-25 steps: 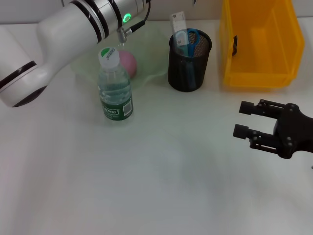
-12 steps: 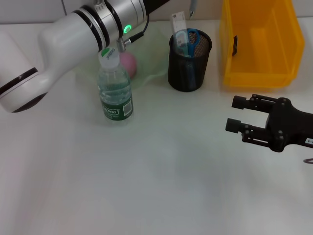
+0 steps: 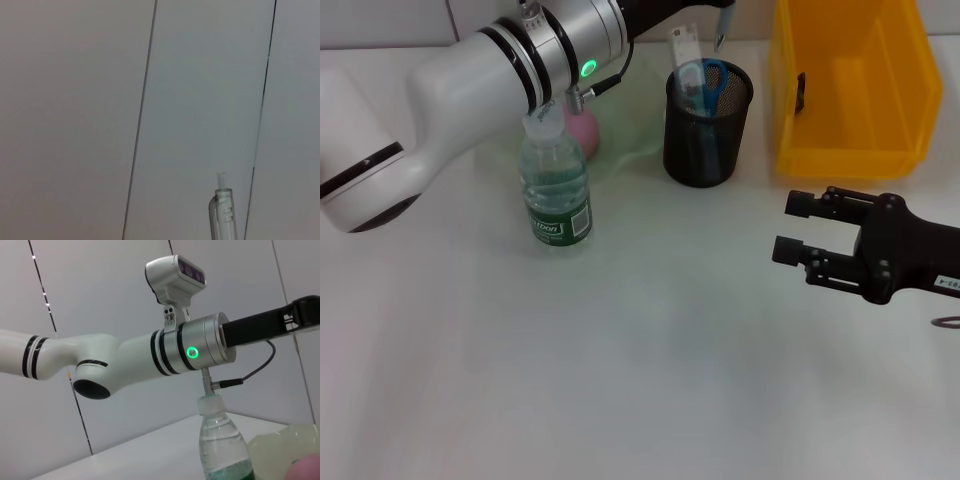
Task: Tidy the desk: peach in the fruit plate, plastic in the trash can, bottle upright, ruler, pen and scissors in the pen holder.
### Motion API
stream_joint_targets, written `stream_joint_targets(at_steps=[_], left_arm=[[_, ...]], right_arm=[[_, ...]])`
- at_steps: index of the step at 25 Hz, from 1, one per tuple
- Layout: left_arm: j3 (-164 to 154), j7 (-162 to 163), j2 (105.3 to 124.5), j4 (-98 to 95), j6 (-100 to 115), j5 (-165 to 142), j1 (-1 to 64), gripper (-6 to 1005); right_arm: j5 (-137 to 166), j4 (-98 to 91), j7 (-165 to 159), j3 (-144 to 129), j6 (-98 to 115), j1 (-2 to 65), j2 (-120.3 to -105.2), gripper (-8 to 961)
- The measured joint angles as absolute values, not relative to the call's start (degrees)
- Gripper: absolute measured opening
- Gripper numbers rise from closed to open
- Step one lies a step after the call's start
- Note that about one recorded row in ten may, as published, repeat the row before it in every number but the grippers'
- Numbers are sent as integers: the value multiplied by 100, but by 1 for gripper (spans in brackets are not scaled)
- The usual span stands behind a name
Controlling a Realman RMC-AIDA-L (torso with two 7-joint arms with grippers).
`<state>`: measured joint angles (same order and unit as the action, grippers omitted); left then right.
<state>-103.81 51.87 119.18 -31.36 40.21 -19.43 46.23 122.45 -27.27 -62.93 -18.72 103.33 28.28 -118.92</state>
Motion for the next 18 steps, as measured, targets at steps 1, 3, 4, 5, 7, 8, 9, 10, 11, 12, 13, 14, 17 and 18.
stream_joint_targets(at_steps=[1, 3, 4, 5, 7, 8, 9, 10, 11, 12, 13, 14, 17, 18], left_arm=[[-10381, 5187, 11918, -3136, 4021, -1943, 4623, 156], [-10392, 5192, 11918, -3131, 4014, -1943, 4623, 156], [-10403, 5207, 11918, -3129, 3970, -1941, 4618, 157], [-10403, 5246, 11918, -3129, 3908, -1932, 4607, 157], [-10397, 5261, 11918, -3129, 3885, -1918, 4598, 157], [-10378, 5288, 11918, -3129, 3837, -1840, 4561, 158], [-10378, 5288, 11918, -3129, 3837, -1840, 4561, 158], [-10377, 5284, 11918, -3128, 3821, -1745, 4534, 158], [-10377, 5284, 11918, -3128, 3821, -1745, 4534, 178], [-10377, 5284, 11918, -3128, 3821, -1745, 4534, 197], [-10396, 5230, 11918, -3129, 3821, -1544, 4466, 217], [-10396, 5230, 11918, -3129, 3821, -1544, 4466, 237], [-10431, 5223, 11918, -3128, 3851, -1531, 4449, 296], [-10431, 5223, 11918, -3128, 3851, -1531, 4449, 316]], right_arm=[[12245, -2719, -6293, -1872, 10331, 2840, -11892, 642], [12245, -2703, -6293, -1872, 10329, 2857, -11892, 642], [12245, -2699, -6293, -1872, 10328, 2860, -11892, 642], [12245, -2697, -6293, -1872, 10331, 2863, -11892, 642], [12245, -2697, -6293, -1872, 10349, 2865, -11892, 643], [12245, -2697, -6293, -1872, 10357, 2866, -11892, 643], [12245, -2697, -6293, -1872, 10365, 2865, -11892, 643], [12245, -2698, -6293, -1872, 10368, 2866, -11892, 643], [12244, -2698, -6293, -1872, 10370, 2866, -11892, 643], [12244, -2698, -6293, -1872, 10372, 2868, -11892, 643], [12243, -2698, -6293, -1876, 10373, 2870, -11892, 643], [12242, -2698, -6293, -1889, 10373, 2872, -11892, 643], [12236, -2688, -6293, -1941, 10375, 2878, -11892, 643], [12235, -2684, -6293, -1944, 10376, 2881, -11892, 643]])
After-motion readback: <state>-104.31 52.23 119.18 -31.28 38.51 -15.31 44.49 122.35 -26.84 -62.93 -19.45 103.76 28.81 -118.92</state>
